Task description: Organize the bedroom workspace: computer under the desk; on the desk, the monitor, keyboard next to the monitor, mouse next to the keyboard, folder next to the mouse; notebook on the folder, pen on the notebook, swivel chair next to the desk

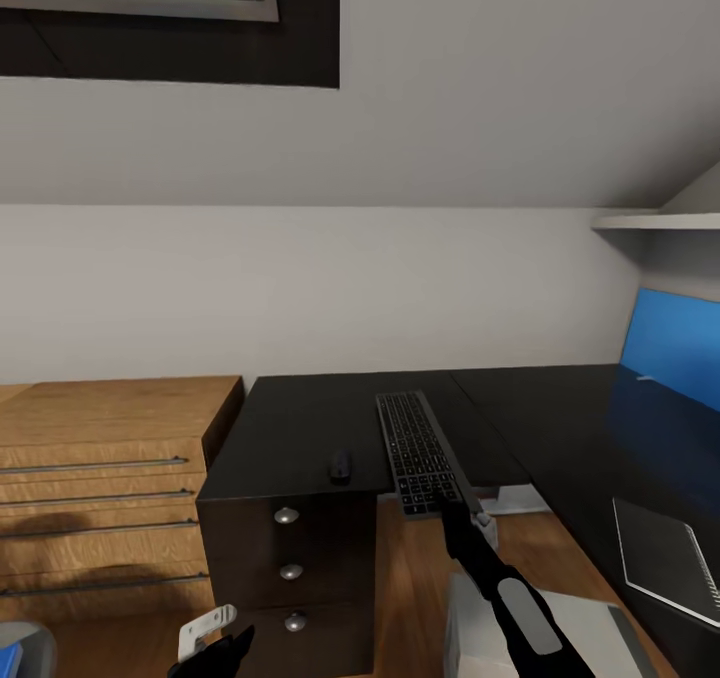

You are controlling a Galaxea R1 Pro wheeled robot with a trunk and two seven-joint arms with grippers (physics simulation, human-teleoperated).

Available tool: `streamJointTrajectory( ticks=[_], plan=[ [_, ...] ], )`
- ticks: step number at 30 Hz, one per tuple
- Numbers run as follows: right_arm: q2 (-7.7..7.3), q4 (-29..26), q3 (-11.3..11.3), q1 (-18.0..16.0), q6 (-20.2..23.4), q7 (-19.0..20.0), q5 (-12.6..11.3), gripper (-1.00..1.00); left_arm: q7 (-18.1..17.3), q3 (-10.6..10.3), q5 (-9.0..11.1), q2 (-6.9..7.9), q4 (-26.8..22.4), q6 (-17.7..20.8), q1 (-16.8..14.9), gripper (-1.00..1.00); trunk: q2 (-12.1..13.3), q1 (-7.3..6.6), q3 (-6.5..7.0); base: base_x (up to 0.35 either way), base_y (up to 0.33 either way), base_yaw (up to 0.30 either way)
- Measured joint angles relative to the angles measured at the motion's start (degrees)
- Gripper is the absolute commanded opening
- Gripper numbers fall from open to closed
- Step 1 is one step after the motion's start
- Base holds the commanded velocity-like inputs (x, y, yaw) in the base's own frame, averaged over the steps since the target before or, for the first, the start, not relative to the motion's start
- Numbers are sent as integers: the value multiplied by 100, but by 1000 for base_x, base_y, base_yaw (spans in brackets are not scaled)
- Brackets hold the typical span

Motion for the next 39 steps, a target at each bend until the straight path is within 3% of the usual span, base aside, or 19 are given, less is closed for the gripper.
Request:
streamJointTrajectory(
  ticks=[6,10,15,20,27,39],
  plan=[
    [-97,-47,22,0,116,-282,-12,-100,0,-1,-3,-1,0,0,0,100,241,-132,108,0,0,0],
    [-109,-135,26,0,476,-319,-17,-100,-1,-1,-3,-1,1,0,2,100,401,-220,180,0,0,0],
    [-109,-225,14,0,610,-275,-18,-100,0,-1,-3,-1,0,0,1,100,602,-330,270,0,0,0],
    [-136,-245,7,5,650,-66,-32,-100,0,-1,-3,-1,0,0,1,100,802,-440,359,0,0,0],
    [-283,-227,12,15,667,677,-2,-100,3,-1,-4,-1,0,0,0,100,1004,-550,450,0,0,0],
    [-293,-207,18,16,661,786,26,-100,7,6,1,-1,155,0,1,100,1004,-550,449,0,0,0]
  ],
)
